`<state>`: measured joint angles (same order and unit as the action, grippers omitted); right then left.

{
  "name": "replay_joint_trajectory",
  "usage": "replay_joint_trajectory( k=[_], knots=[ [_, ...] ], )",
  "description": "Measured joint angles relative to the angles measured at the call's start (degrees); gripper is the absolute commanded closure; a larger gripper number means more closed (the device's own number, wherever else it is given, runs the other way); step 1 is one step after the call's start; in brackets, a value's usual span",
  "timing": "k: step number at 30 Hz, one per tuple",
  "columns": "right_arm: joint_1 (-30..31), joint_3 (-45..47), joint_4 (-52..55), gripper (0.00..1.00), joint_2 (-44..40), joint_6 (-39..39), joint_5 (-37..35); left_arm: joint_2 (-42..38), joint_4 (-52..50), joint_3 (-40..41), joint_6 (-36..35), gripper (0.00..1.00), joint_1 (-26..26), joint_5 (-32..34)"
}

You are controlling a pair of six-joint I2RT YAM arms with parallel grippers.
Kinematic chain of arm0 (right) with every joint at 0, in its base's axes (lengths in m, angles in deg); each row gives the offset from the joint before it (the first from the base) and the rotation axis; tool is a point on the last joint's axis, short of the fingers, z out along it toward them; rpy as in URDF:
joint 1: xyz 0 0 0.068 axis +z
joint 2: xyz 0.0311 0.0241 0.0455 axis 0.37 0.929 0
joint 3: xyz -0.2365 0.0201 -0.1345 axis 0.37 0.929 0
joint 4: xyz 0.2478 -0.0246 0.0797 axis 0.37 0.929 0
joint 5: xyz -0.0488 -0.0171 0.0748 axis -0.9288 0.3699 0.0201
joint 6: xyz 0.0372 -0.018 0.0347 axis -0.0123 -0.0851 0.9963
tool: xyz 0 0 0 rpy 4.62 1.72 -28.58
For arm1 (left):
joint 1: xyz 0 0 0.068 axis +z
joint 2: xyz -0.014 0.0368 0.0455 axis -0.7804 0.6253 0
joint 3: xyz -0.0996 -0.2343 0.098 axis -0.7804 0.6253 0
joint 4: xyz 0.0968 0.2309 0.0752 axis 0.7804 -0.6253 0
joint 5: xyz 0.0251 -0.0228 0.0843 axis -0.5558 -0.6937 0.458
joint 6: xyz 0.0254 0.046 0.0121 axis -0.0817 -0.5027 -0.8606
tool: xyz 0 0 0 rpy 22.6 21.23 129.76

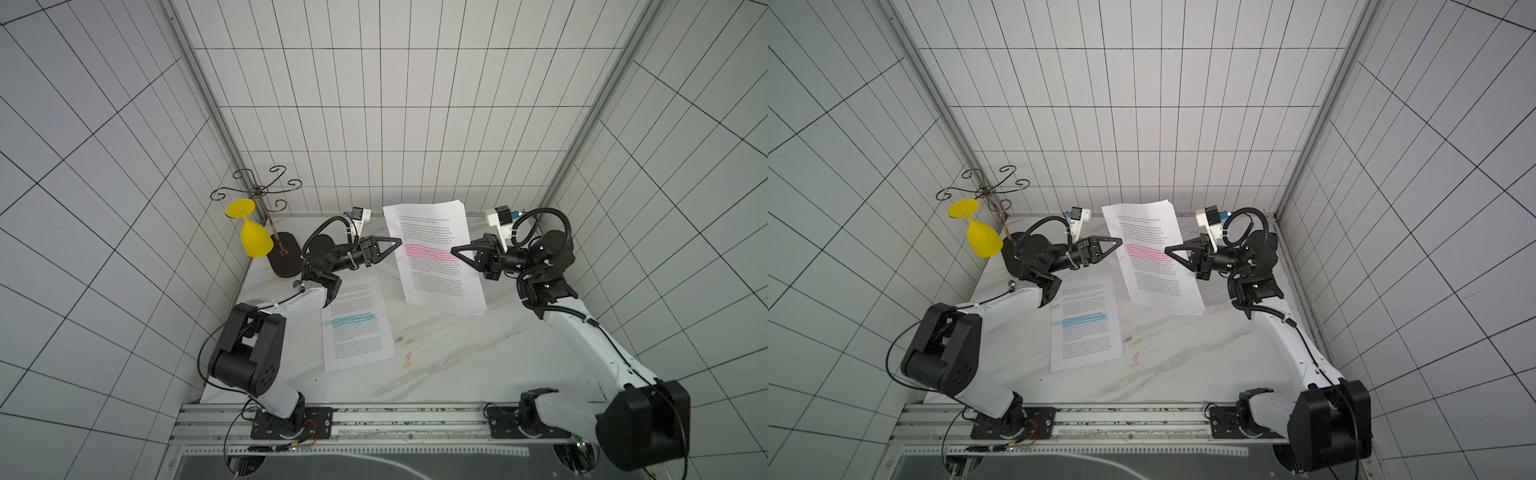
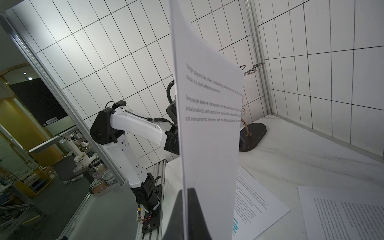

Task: Unclip the paperclips from the documents
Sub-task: Remove the paper clip from the document.

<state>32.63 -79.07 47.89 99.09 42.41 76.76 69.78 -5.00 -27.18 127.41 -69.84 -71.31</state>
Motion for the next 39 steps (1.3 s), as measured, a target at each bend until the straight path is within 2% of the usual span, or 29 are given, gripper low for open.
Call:
replay_joint_trajectory(
  k=[4, 8, 10, 17, 19, 21, 23, 25, 26, 39],
  knots=[
    [0.00, 0.04, 0.04, 1.00, 0.00, 0.00, -0.04, 0.37, 1.22, 0.52, 0.96, 0.92, 0.20, -0.09],
    [0.00, 0.09, 0.04, 1.00, 0.00, 0.00, -0.04, 0.37, 1.99, 0.72, 1.53, 0.82, 0.46, -0.07],
    [0.00, 0.11, 0.02, 1.00, 0.00, 0.00, 0.00, 0.37, 2.10, 0.76, 1.90, 0.81, 0.68, 0.02],
    [0.00, 0.11, 0.02, 1.00, 0.00, 0.02, 0.00, 0.90, 4.24, 0.83, 3.50, 0.86, 0.94, 0.13],
    [0.00, 0.11, 0.02, 1.00, 0.00, 0.02, 0.00, 1.33, 5.16, 0.83, 3.98, 0.78, 0.94, 0.11],
    [0.00, 0.11, 0.02, 1.00, 0.00, 0.04, 0.09, 1.75, 5.84, 0.83, 4.96, 0.77, 0.98, 0.20],
    [0.00, 0.11, 0.04, 1.00, 0.00, 0.07, 0.35, 2.29, 7.21, 0.83, 6.08, 0.80, 1.14, 0.33],
    [0.00, 0.11, 0.02, 1.00, 0.00, 0.07, 0.48, 2.84, 8.72, 0.83, 7.43, 0.97, 1.16, 0.39],
    [0.00, 0.11, 0.04, 1.00, 0.00, 0.07, 0.46, 3.21, 9.44, 0.83, 8.20, 1.00, 1.16, 0.37],
    [-0.87, 0.13, 0.09, 1.00, 0.50, 0.07, -0.24, 4.94, 13.03, 0.83, 10.73, 1.00, 1.49, -0.11]
  ],
)
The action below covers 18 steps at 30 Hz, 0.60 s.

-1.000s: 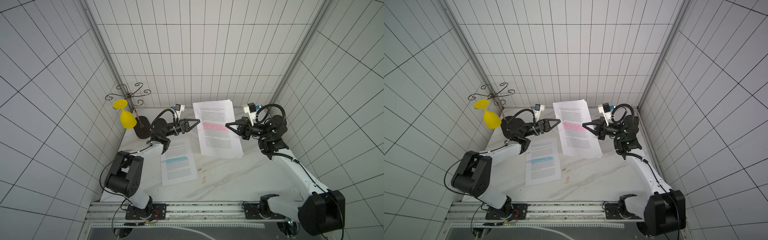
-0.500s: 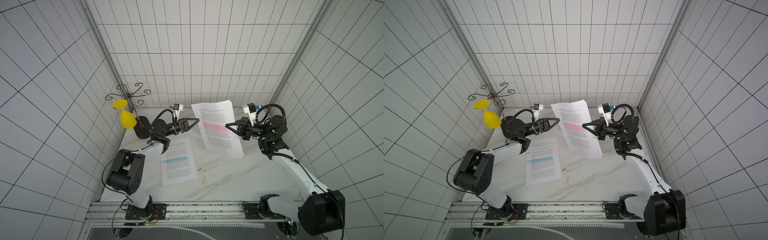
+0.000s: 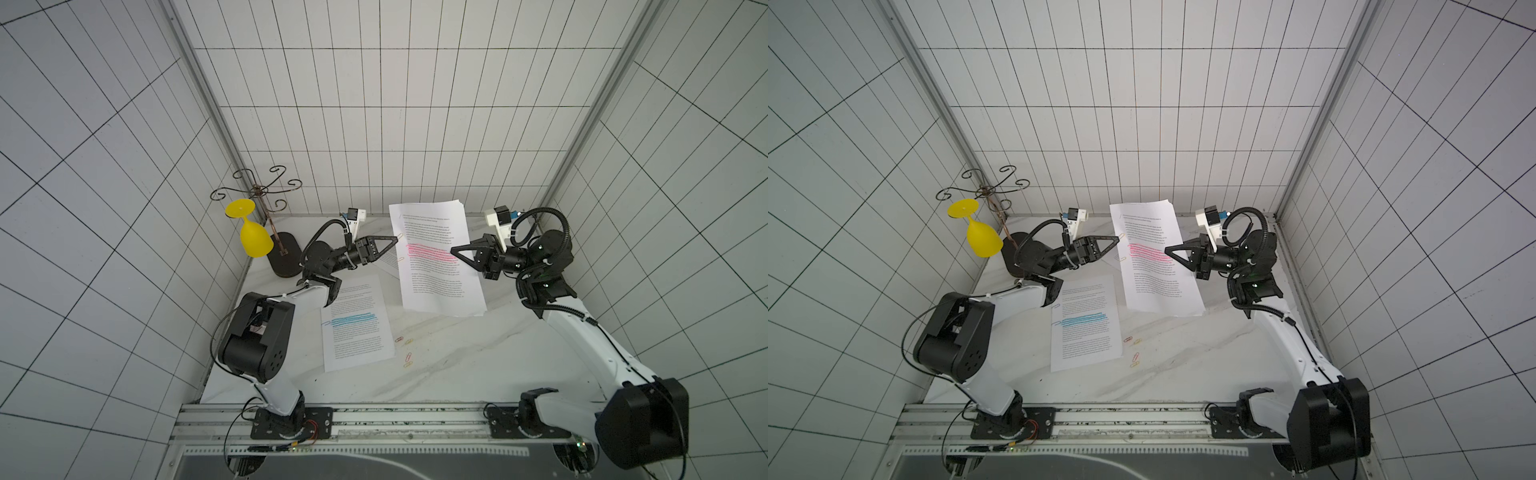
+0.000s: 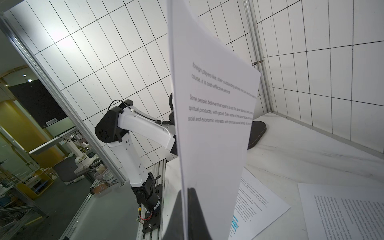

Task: Unclip the paperclips from the documents
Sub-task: Remove the paper clip from the document.

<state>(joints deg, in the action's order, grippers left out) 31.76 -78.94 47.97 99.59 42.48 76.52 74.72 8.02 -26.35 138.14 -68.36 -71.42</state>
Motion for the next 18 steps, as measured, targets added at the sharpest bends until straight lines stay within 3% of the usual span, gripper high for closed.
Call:
replay_joint_trajectory(
  k=[13, 18],
  knots=[
    [-5.18, 0.07, 0.57, 1.00, 0.72, 0.85, -0.66, -5.53, -16.44, 0.87, -12.55, 1.00, 0.22, -1.16],
    [-7.50, 0.09, -0.79, 1.00, 0.20, 1.05, -0.63, -5.57, -22.36, 4.70, -14.45, 1.00, 3.78, 1.42]
  ],
)
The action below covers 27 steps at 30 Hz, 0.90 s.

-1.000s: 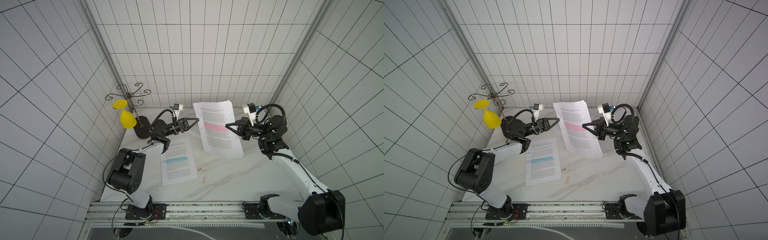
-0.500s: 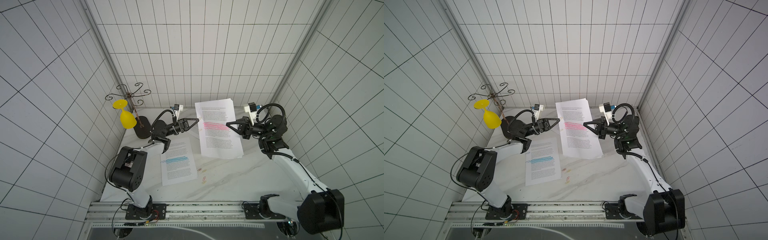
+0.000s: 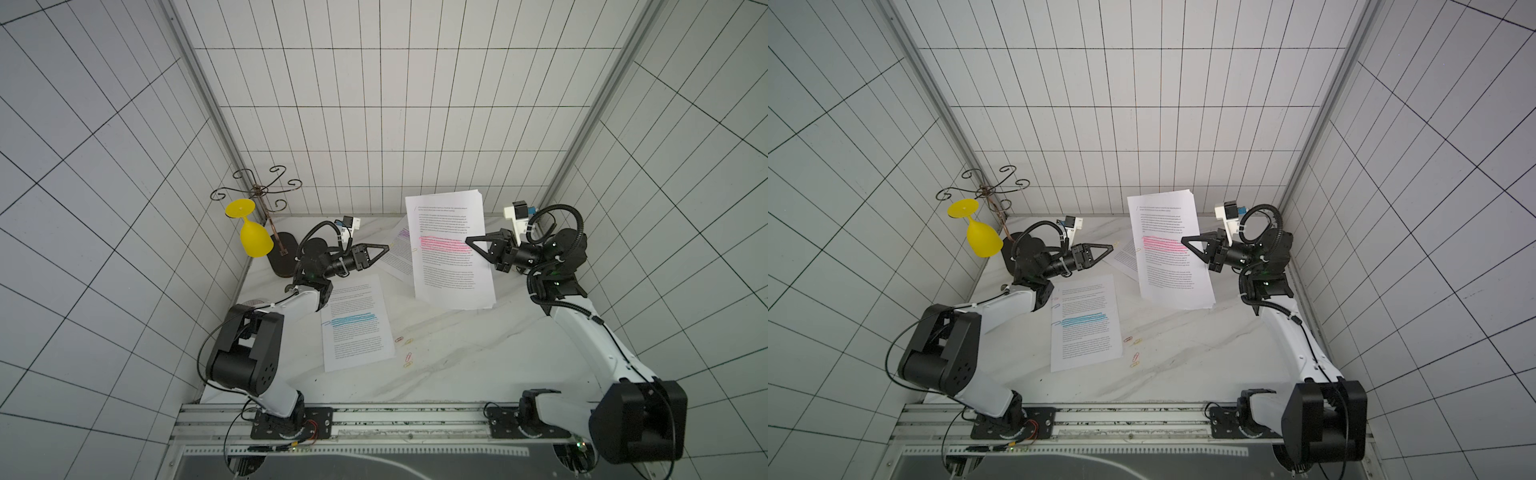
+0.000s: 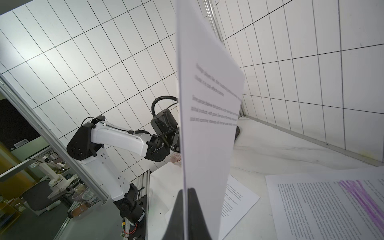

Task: Unclip the paperclips from the documents
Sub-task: Remove the paper clip from the document, then place the paper clip at the center of the board.

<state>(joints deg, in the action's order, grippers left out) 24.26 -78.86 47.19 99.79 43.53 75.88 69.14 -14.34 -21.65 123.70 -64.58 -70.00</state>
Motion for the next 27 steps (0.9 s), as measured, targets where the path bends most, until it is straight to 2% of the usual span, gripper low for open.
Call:
replay_joint_trajectory(
  k=[8, 11, 15, 18, 22, 27],
  knots=[
    [-0.31, 0.00, -1.33, 1.00, -0.81, 0.63, 0.00, -0.22, -7.41, 0.72, -4.39, 1.00, 0.20, 0.48],
    [-0.31, 0.00, 0.20, 1.00, -1.38, -0.13, -0.46, -0.68, -20.33, -0.74, -12.61, 1.00, -0.59, 1.73],
    [-0.31, -0.11, 7.06, 1.00, -2.03, -4.66, -2.89, -0.31, -44.65, -6.58, -29.64, 1.00, -7.06, 8.35],
    [-0.33, -0.15, 13.31, 1.00, -2.05, -8.70, -5.92, 1.01, -55.71, -7.87, -37.94, 1.00, -14.43, 13.18],
    [-0.42, -0.22, 21.42, 1.00, -2.05, -13.49, -10.75, 2.51, -63.60, -5.53, -42.23, 1.00, -22.84, 18.86],
    [-1.40, -0.24, 30.34, 1.00, -2.10, -17.75, -18.49, 4.42, -65.94, -2.86, -41.88, 1.00, -27.04, 23.76]
  ],
)
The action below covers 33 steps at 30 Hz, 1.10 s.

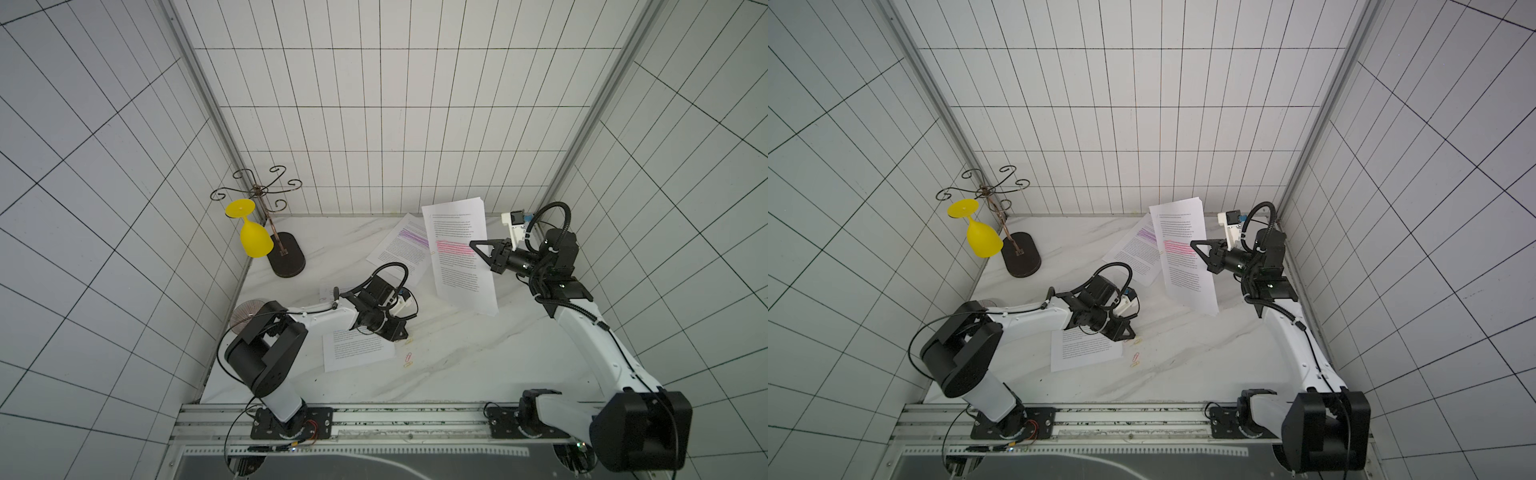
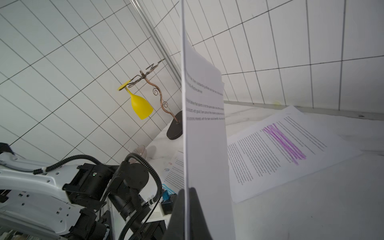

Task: Unclip the paperclips from the documents
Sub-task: Place the paper clip at the center of the board, then remove the paper clip from the document.

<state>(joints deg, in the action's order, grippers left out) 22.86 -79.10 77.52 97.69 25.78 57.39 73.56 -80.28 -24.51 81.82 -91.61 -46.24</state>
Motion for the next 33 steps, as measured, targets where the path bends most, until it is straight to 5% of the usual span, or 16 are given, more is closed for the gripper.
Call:
replay_joint_trajectory(
  k=[9, 13, 15, 29, 33],
  knots=[
    [-1.53, 0.00, 7.56, 1.00, -1.55, -3.89, -6.36, 2.97, -0.07, -0.02, 0.66, 0.97, -4.33, 4.72],
    [-1.53, 0.00, 8.46, 1.00, -2.32, -4.70, -6.86, 2.62, 0.24, -0.02, 0.72, 0.62, -4.31, 4.98],
    [-1.53, 0.00, 8.74, 1.00, -2.51, -4.90, -6.82, 1.70, 0.22, -0.09, 0.66, 0.56, -4.44, 5.79],
    [-1.53, 0.00, 9.46, 1.00, -3.04, -5.25, -2.89, -8.17, -9.31, -8.33, -0.48, 0.53, -4.00, 14.73],
    [-1.53, 0.00, 9.05, 1.00, -3.15, -4.96, 0.70, -13.73, -6.36, -9.70, 0.28, 0.53, -0.52, 13.33]
  ],
)
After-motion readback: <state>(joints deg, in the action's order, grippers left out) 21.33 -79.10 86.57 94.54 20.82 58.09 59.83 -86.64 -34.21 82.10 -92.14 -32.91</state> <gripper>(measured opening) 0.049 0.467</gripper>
